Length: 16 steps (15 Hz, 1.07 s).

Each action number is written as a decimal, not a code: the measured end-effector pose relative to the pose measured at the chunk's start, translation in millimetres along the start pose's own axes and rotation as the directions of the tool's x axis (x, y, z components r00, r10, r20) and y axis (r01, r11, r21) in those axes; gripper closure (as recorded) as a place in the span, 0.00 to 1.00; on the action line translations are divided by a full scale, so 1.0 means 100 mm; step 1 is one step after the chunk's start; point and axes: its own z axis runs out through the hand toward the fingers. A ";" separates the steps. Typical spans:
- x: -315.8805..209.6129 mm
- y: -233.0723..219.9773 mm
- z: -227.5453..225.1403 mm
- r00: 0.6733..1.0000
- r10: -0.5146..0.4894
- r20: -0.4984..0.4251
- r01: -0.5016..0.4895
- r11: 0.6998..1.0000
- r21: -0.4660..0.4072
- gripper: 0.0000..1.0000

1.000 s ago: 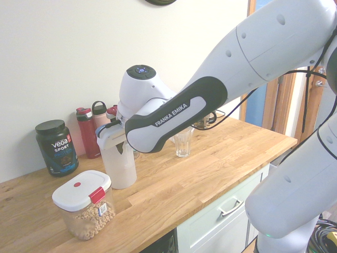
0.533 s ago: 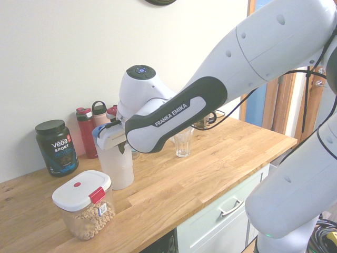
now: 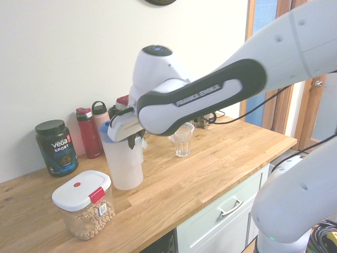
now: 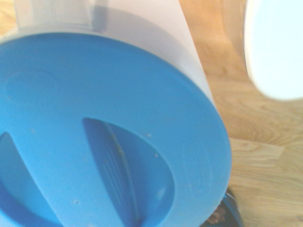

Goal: Pour me some water

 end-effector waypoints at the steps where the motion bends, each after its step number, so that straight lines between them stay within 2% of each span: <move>1: 0.02 0.15 -0.15 1.000 -0.011 0.014 0.012 1.000 -0.008 1.00; 5: 0.05 0.85 -0.68 0.996 -0.055 0.074 0.061 0.995 -0.083 1.00; 8: 0.08 1.46 -0.93 0.996 -0.049 0.069 0.058 0.989 -0.133 1.00; 11: 0.31 2.05 -0.98 0.994 -0.041 0.102 0.052 0.994 -0.098 1.00; 14: 0.61 2.62 -0.83 0.987 -0.027 0.157 0.035 0.998 -0.052 1.00; 16: 0.94 2.86 -0.70 0.982 -0.012 0.188 0.024 0.998 -0.065 1.00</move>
